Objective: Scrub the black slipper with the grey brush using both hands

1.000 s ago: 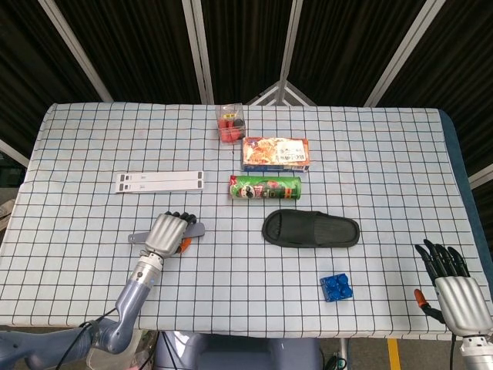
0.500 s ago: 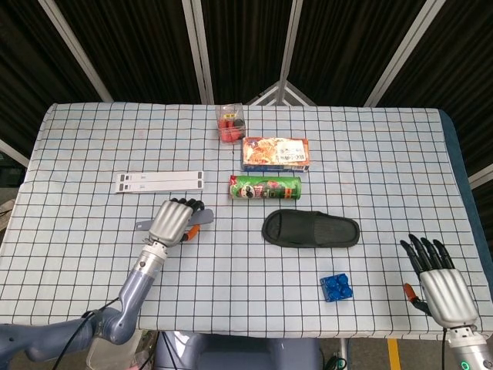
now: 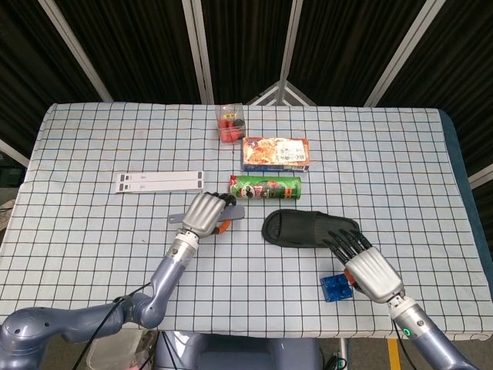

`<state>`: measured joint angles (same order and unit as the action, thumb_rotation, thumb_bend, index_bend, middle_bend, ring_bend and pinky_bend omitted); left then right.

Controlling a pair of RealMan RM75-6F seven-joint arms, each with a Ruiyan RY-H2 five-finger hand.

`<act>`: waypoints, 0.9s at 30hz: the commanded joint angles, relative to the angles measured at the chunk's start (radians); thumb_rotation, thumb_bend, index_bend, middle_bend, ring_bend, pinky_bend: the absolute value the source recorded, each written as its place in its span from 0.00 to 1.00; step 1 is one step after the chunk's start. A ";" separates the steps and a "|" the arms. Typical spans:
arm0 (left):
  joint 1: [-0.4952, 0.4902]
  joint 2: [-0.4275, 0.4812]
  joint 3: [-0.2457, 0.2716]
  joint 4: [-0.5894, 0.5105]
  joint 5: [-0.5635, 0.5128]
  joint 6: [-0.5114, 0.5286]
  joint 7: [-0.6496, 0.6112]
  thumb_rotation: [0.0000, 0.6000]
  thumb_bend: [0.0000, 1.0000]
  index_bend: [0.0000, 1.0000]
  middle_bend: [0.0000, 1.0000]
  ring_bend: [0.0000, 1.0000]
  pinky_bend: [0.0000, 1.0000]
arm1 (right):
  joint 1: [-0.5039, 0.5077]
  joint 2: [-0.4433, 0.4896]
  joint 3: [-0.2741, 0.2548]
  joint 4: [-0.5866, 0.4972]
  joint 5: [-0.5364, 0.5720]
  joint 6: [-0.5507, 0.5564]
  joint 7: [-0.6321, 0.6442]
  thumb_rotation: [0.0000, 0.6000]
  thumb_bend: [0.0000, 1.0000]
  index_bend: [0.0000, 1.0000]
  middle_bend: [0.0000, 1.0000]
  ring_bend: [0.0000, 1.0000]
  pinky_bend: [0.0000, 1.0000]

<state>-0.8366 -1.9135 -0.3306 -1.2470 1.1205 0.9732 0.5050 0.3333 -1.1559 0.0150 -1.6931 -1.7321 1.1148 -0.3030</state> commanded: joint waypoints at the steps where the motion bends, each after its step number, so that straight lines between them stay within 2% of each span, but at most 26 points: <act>1: -0.026 -0.022 -0.018 0.016 -0.017 -0.014 0.009 1.00 0.63 0.46 0.60 0.49 0.52 | 0.029 -0.027 0.003 0.019 -0.003 -0.036 0.000 1.00 0.67 0.00 0.09 0.04 0.13; 8: -0.101 -0.076 -0.058 0.063 -0.047 -0.034 0.022 1.00 0.63 0.46 0.60 0.49 0.52 | 0.113 -0.088 0.024 0.067 0.032 -0.141 -0.008 1.00 0.72 0.00 0.11 0.05 0.13; 11: -0.132 -0.094 -0.075 0.095 -0.059 -0.046 0.012 1.00 0.62 0.47 0.60 0.49 0.53 | 0.140 -0.128 0.024 0.106 0.015 -0.137 0.027 1.00 0.74 0.00 0.12 0.06 0.13; 19: -0.182 -0.129 -0.088 0.150 -0.076 -0.040 0.017 1.00 0.63 0.48 0.61 0.50 0.54 | 0.186 -0.165 0.020 0.154 0.021 -0.153 0.071 1.00 0.74 0.00 0.12 0.06 0.13; 27: -0.239 -0.177 -0.102 0.230 -0.105 -0.070 0.006 1.00 0.63 0.48 0.61 0.50 0.54 | 0.222 -0.214 0.004 0.195 0.049 -0.195 0.071 1.00 0.74 0.00 0.12 0.06 0.13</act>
<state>-1.0646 -2.0799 -0.4299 -1.0307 1.0207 0.9104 0.5157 0.5523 -1.3662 0.0223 -1.5015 -1.6862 0.9234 -0.2307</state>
